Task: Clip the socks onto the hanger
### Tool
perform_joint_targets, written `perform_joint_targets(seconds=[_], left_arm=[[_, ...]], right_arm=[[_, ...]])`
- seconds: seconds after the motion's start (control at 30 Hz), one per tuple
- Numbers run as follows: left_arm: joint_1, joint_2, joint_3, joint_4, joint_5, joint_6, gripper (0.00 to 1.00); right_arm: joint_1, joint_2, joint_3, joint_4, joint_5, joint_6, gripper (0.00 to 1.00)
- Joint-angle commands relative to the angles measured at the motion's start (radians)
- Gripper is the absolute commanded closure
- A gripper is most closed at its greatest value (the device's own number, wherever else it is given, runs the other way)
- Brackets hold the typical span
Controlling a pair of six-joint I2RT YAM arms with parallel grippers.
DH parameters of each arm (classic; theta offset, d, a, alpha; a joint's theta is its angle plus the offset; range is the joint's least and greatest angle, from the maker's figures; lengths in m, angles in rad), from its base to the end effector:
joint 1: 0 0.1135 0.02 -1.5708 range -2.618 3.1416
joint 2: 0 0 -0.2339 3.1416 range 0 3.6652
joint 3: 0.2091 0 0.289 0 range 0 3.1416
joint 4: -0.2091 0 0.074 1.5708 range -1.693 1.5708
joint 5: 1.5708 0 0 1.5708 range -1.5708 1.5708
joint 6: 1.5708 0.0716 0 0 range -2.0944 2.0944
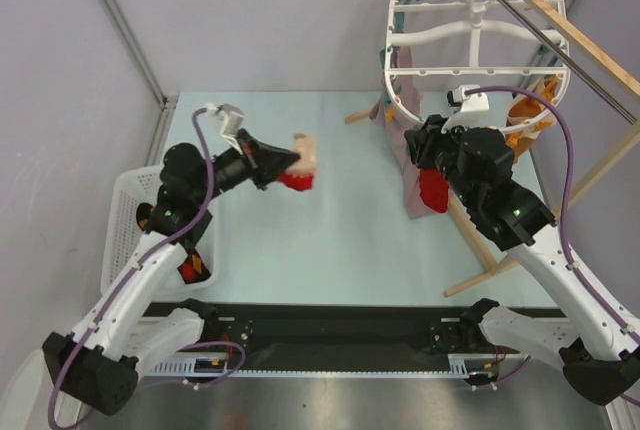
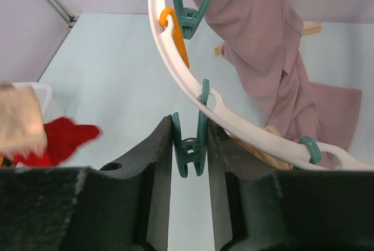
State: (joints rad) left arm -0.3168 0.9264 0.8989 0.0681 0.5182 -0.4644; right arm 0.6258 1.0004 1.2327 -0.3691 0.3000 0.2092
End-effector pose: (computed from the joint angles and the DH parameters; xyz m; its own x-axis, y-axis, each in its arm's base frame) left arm 0.2739 -0.1271 0.3582 -0.2974 -0.3120 -0.9024 0.6797 0.5945 -0.4295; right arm 0.2524 0.1563 0.4144 -0.1751 0.1183 -0.9774 -0.2923 0.9417 0.1663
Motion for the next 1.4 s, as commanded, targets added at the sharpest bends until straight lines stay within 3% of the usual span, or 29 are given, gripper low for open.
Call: perform_joint_targets(seconds=[0.0,0.17,0.23,0.4,0.5,0.53,0.6,0.73,0.87,1.37], left_arm=[[-0.12,0.069,0.04,0.258,0.38,0.135,1.0],[-0.215,0.261,0.054,0.471,0.701,-0.014,1.0],[-0.249,0.337,0.044,0.663,0.743,-0.1,1.0],[-0.33,0.454,0.09,0.753,0.755,-0.089,1.0],[-0.349,0.541,0.136,0.87,0.779,-0.192,1.0],[-0.35,0.567,0.143,1.035,0.787,-0.312,1.0],[-0.349,0.65,0.17,1.212,0.804,-0.445,1.0],[-0.349,0.83,0.29,1.658,0.816,-0.899,1.0],[-0.349,0.891,0.367,1.656,0.795,-0.907,1.0],[-0.32,0.893,0.394,1.656,0.744,-0.901,1.0]], right_arm=[[0.006,0.0,0.017,-0.036,-0.131,0.01,1.0],[0.002,-0.011,0.019,-0.016,-0.203,0.038,1.0],[0.0,-0.017,0.021,-0.007,-0.24,0.056,1.0],[-0.001,-0.037,0.019,0.01,-0.291,0.091,1.0],[-0.001,-0.048,0.019,0.021,-0.357,0.098,1.0],[-0.001,-0.052,0.017,0.025,-0.366,0.104,1.0],[-0.001,-0.06,0.011,0.032,-0.39,0.107,1.0],[-0.003,-0.071,0.007,0.033,-0.414,0.119,1.0],[-0.005,-0.08,0.002,0.033,-0.42,0.133,1.0],[-0.009,-0.1,-0.001,0.021,-0.435,0.141,1.0]])
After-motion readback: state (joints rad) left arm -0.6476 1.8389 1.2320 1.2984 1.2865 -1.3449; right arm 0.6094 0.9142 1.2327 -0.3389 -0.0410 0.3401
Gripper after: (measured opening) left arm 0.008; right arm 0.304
